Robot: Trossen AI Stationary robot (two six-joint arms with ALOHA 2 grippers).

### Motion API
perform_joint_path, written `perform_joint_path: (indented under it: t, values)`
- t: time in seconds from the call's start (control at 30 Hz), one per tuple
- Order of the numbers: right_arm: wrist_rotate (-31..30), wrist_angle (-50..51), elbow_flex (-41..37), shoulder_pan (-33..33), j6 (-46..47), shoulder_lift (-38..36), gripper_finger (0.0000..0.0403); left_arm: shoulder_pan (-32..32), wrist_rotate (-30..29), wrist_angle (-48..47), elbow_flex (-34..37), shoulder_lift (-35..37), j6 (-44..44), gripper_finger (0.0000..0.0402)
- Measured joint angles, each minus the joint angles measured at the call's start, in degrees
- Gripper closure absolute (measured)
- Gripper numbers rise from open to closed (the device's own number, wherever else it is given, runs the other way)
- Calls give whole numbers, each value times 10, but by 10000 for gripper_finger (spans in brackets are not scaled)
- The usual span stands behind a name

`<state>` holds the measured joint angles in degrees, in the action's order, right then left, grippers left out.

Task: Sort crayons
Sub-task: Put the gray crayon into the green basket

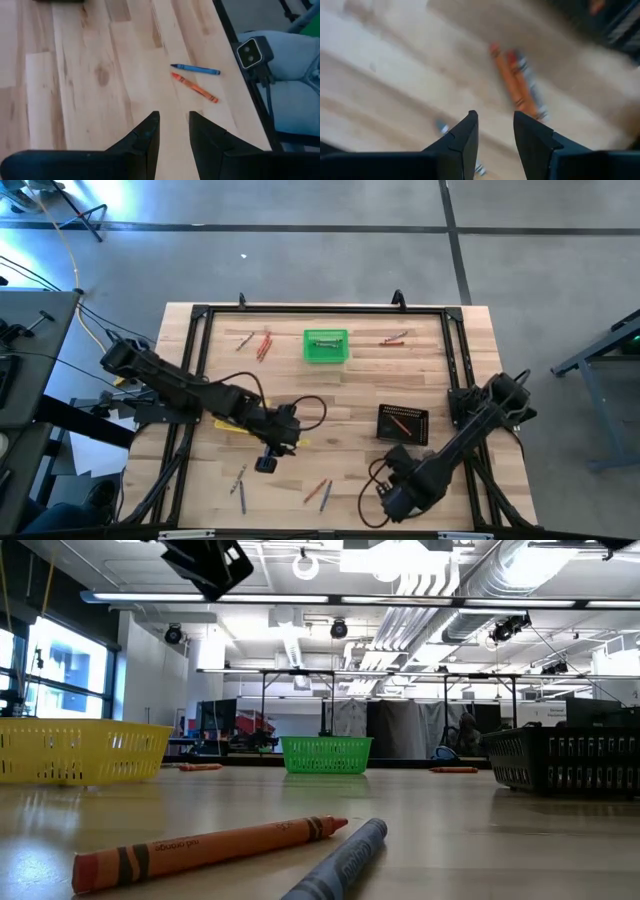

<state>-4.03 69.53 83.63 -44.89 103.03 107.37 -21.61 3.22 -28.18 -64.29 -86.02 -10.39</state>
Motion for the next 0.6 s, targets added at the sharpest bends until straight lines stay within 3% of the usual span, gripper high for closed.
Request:
perform_joint_path:
  t: [0.27,0.6]
  values:
    - [48,-234,-59,-30,20,0,285,-28,-1,4,0,0,-15,311]
    - [171,-224,-71,-32,-20,47,285,-28,-24,11,0,0,0,311]
